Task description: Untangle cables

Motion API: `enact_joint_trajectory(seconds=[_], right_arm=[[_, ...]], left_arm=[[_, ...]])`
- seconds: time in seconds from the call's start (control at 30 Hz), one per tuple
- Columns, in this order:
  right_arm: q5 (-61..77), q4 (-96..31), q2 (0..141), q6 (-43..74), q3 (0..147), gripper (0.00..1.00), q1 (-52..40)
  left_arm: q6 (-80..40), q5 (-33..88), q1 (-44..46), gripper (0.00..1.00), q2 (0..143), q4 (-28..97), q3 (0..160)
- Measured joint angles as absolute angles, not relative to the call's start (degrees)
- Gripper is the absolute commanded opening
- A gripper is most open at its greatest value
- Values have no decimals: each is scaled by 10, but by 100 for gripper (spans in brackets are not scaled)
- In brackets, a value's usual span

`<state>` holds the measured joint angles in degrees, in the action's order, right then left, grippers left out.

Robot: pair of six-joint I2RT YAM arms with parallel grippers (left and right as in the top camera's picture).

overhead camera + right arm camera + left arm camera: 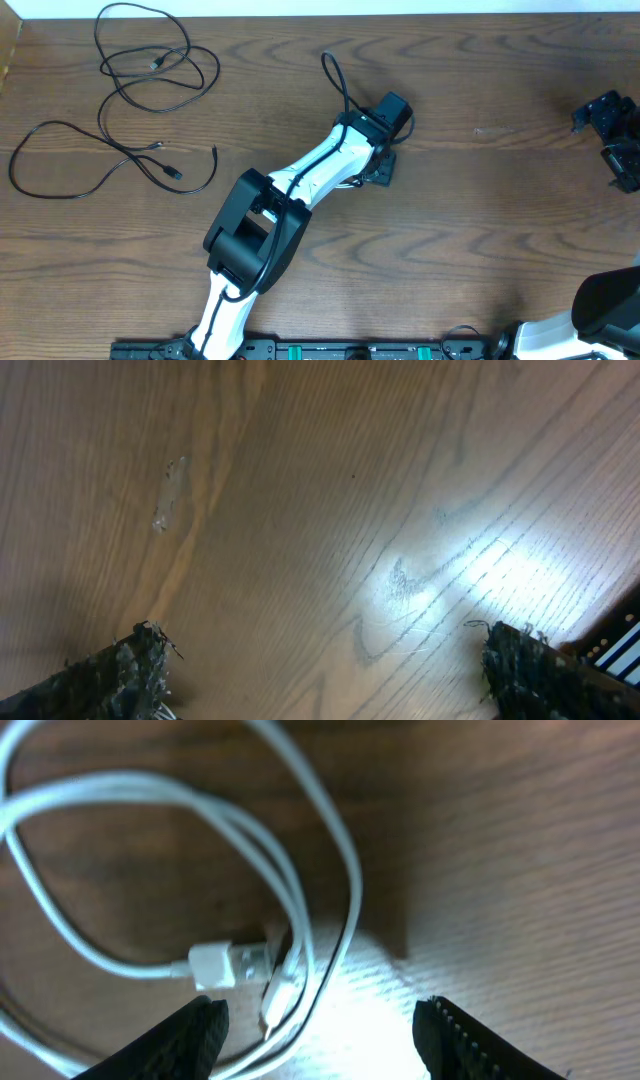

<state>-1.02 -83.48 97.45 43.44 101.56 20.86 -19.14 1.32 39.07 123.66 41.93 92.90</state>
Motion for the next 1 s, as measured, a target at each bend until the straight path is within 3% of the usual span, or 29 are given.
enact_joint_trajectory(seconds=[0.37,1.0], right_arm=[[-10,-835,974,434,1016,99,209],[-10,-835,974,434,1016,99,209]], left_arm=[[-166,-28,390,65,1237,321,929],[-289,-47,362,65,1259,295,929]])
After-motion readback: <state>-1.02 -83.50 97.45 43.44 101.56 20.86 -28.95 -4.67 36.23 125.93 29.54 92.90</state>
